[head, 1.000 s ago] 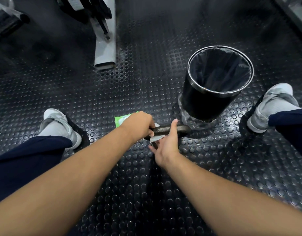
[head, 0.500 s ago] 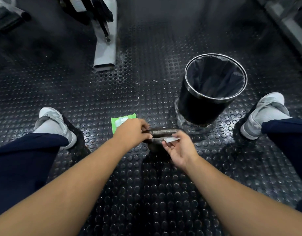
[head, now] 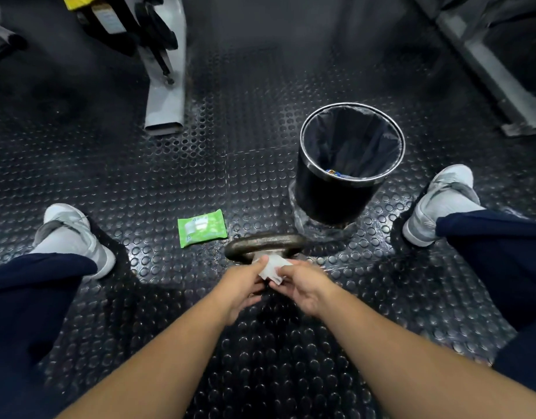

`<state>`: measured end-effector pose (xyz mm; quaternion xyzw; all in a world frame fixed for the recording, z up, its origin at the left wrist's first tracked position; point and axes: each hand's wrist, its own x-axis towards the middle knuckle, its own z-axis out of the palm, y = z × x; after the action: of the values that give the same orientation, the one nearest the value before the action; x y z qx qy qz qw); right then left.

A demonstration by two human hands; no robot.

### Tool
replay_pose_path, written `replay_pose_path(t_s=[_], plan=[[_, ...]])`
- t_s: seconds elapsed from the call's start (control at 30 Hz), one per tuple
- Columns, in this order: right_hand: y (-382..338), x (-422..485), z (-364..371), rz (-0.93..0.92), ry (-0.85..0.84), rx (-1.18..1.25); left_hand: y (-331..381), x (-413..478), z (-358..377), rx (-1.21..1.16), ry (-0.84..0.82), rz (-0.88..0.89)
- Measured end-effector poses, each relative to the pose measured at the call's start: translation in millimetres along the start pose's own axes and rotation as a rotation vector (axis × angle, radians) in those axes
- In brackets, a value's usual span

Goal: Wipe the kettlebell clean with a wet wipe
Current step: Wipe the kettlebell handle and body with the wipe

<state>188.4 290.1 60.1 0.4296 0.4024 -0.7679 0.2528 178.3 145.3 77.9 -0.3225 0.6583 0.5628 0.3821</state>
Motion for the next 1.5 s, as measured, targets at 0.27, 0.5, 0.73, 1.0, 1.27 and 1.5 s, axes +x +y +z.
replay_pose_path(t_s=[0.27,0.5,0.73,1.0,1.27,1.5], plan=[[-21.8,10.4,-30.5,-0.368,0.251,-0.857,-4.1,30.0,35.4,-0.007,0.389,0.188],[-75.9,3.2,-53.1,-0.844,-0.016,-1.276,-5.9,39.5,61.9,-0.04,0.504,0.254],[-70.6,12.8,-50.8,-1.012,-0.09,-1.39,-11.3,34.8,79.0,-0.127,0.243,0.37],[-63.8,12.4,-51.7,-1.035,-0.045,-1.368,-21.6,41.6,63.2,0.864,0.013,0.481],[-62.1,7.0,-49.6,-0.999,-0.019,-1.337,11.6,47.1,49.0,1.037,-0.096,0.516],[-62.6,7.7,-49.7,-0.956,0.006,-1.346,-25.1,32.7,58.2,0.308,-0.174,0.501]])
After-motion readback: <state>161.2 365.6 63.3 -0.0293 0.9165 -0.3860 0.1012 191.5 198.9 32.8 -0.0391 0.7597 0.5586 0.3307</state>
